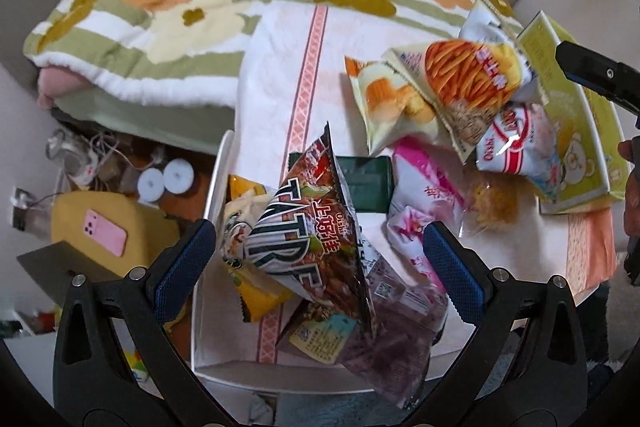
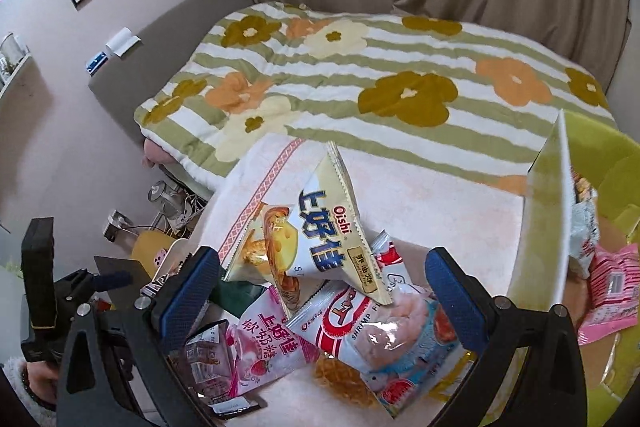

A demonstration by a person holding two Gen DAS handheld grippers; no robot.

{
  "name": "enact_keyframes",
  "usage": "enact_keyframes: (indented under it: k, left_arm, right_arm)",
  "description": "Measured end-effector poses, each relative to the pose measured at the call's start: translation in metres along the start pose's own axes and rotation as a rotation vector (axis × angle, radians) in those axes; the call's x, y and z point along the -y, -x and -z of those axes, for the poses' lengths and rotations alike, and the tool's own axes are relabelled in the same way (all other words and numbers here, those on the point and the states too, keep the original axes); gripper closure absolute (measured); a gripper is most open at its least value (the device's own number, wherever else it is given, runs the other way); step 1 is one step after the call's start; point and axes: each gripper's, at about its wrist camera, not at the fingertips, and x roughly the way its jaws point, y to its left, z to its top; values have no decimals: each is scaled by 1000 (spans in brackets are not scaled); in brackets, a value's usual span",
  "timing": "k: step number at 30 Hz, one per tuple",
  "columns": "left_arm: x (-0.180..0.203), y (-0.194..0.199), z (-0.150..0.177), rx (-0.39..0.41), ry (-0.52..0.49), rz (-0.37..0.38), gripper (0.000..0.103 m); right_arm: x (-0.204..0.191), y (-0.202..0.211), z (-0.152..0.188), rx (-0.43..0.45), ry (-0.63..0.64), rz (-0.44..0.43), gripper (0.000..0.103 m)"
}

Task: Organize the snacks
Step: 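Grasp the dark striped chip bag with the left tool while the right tool grasps the Oishi bag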

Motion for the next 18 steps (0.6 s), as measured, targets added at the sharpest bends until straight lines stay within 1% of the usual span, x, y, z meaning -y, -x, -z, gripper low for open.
enact_keyframes:
  k: [2,5,8,13,16,17,18]
  left_arm:
    - [0,-9,0,-17,-5,0,0]
    - [-1,-22,0,-34,4,-26,0]
    - [-3,-29,0,-37,12,-54,0]
    - [-9,-40,2,-60,39,-74,1]
    - [-9,-46,3,-63,27,-102,5]
    - [-8,-49,3,-67,24,-108,10]
    - [-8,-51,3,-72,22,-112,12]
  right_arm:
    - [0,-6,-1,-14,5,-7,0]
    - [0,-16,-3,-32,17,-24,0]
    - [-2,-29,-5,-60,47,-38,0]
    - [-4,-46,-8,-101,91,-52,0]
    - [-5,-55,-9,-124,122,-52,0]
    - [-5,-58,-9,-130,131,-53,0]
    - [-5,-61,-10,-137,137,-53,0]
